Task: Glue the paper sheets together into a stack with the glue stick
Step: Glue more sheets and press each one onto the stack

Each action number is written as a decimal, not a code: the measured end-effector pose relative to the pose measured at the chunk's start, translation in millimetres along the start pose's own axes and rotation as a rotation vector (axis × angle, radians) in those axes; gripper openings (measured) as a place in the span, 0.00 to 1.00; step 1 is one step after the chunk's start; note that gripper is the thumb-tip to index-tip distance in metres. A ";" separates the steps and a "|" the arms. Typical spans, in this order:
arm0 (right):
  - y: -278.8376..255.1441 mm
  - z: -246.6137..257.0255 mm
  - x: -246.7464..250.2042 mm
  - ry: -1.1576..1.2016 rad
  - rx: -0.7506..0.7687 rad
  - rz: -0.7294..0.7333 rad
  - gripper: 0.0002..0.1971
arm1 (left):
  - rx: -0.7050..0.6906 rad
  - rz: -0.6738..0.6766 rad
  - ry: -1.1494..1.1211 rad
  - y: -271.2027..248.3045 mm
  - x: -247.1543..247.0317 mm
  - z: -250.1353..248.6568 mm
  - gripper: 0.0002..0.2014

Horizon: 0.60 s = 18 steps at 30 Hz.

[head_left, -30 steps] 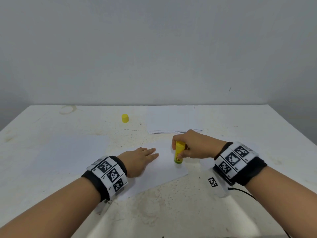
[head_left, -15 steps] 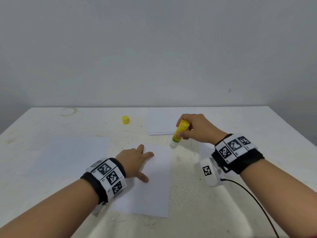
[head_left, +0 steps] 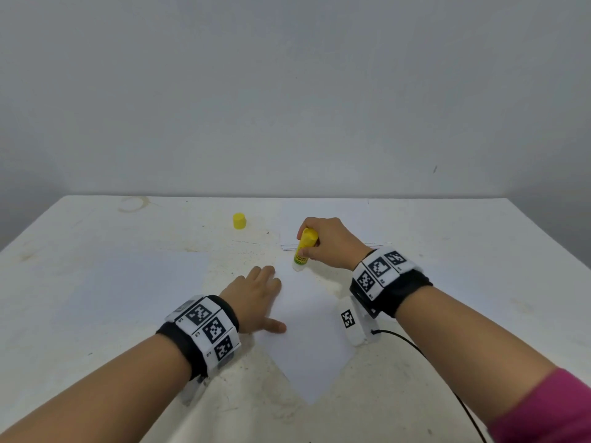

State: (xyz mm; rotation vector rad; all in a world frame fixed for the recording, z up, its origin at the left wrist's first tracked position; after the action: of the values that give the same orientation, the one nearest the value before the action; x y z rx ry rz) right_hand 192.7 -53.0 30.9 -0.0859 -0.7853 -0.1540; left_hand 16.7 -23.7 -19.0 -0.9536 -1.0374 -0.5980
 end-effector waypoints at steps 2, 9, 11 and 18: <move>3.0 1.9 -7.3 0.020 0.007 -0.004 0.13 | -0.003 0.014 -0.038 0.9 -4.9 0.0 0.42; 2.8 10.1 -13.2 -0.145 0.031 0.124 0.14 | -0.010 0.021 -0.064 1.4 4.9 7.3 0.33; -6.0 10.3 -4.2 -0.218 0.045 0.194 0.14 | -0.007 0.018 -0.077 1.8 8.1 11.4 0.30; -56.0 -3.0 23.9 -0.300 0.004 0.323 0.11 | -0.015 0.021 0.036 3.5 9.1 24.4 0.38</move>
State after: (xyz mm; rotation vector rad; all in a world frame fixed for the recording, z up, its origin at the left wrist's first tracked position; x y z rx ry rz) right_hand 201.9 -111.1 46.9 -0.2341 -1.0585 0.1712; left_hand 12.4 -0.5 -7.5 -0.9623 -0.9909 -0.6046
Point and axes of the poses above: each hand's wrist, its own y-axis towards the middle knuckle, its own x-axis out of the back of the hand, z = x × y, the point moved 2 cm from there along y, towards the middle knuckle, and after that the axes turned 8 degrees about y, right-handed, at the moved point
